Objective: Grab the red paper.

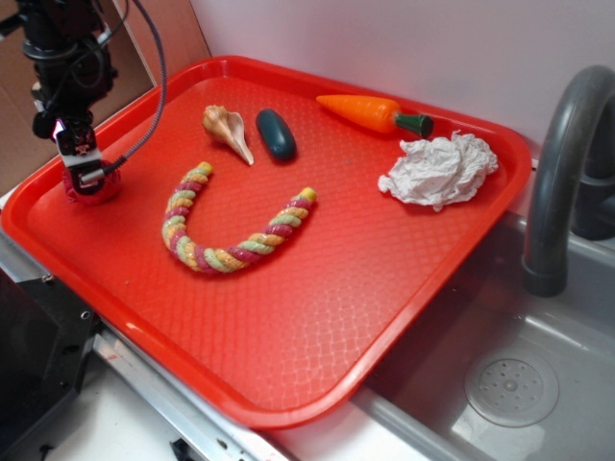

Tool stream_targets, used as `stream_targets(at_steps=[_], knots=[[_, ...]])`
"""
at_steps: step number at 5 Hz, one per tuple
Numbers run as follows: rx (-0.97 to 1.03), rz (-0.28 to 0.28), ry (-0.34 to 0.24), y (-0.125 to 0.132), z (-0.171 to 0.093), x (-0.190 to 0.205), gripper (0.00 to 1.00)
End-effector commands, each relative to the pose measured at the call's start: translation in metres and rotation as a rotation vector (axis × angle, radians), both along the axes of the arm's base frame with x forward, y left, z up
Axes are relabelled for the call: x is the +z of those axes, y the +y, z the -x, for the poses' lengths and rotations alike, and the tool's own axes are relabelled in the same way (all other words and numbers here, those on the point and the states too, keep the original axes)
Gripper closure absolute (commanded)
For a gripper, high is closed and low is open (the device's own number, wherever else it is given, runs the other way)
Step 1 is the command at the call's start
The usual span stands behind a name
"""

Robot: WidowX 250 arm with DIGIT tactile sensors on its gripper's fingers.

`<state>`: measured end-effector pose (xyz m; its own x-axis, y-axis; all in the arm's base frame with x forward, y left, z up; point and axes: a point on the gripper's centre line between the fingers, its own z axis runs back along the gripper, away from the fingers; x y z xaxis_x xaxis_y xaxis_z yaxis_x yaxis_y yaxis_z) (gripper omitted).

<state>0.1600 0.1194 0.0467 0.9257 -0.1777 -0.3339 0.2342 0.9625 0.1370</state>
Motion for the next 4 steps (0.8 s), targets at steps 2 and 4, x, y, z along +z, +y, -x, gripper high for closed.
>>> stream_targets(at_steps=[2, 4], knots=[[0.059, 0.010, 0.051, 0.0039, -0.0043, -0.0071, 1.00], [0.100, -0.021, -0.029, -0.0022, 0.0002, 0.0028, 1.00]])
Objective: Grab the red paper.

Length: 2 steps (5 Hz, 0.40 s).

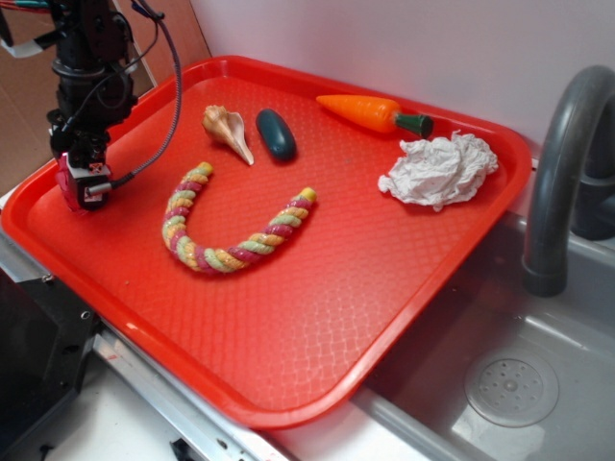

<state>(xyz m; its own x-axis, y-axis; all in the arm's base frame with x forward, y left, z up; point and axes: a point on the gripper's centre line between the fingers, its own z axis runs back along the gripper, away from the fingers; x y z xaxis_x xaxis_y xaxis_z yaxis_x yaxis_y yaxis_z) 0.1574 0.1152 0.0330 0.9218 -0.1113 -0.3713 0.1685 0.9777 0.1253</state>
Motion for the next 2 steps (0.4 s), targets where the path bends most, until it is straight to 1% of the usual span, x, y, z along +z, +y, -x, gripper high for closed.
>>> stream_targets(at_steps=[1, 2], knots=[[0.062, -0.097, -0.165, -0.014, -0.002, 0.027, 1.00], [0.085, -0.123, -0.242, -0.026, -0.005, 0.039, 1.00]])
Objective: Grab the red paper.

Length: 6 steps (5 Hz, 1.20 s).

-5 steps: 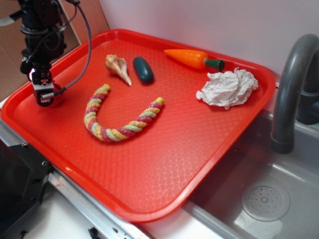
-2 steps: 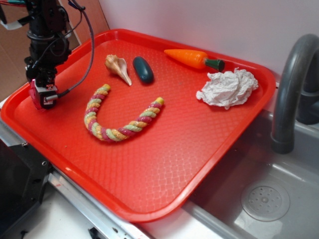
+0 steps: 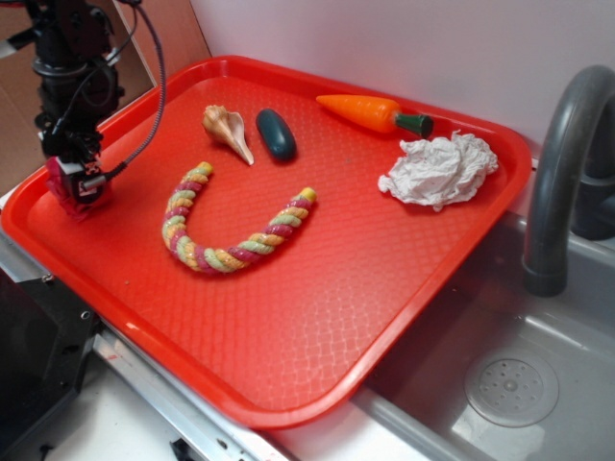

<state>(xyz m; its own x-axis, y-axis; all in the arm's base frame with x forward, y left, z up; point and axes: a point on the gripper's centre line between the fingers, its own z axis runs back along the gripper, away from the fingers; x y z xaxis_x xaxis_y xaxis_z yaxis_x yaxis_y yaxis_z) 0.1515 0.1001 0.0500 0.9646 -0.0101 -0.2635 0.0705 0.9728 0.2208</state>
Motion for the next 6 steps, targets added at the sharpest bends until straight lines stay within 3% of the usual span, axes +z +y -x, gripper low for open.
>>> stream_targets(at_steps=[1, 3, 4, 5, 6], knots=[[-0.008, -0.062, -0.214, -0.035, -0.016, 0.048, 1.00], [-0.014, 0.069, -0.331, -0.082, -0.029, 0.121, 1.00], [0.010, 0.119, -0.380, -0.091, -0.033, 0.151, 1.00], [0.043, 0.141, -0.432, -0.093, -0.036, 0.173, 1.00], [0.061, 0.135, -0.438, -0.098, -0.038, 0.181, 1.00]])
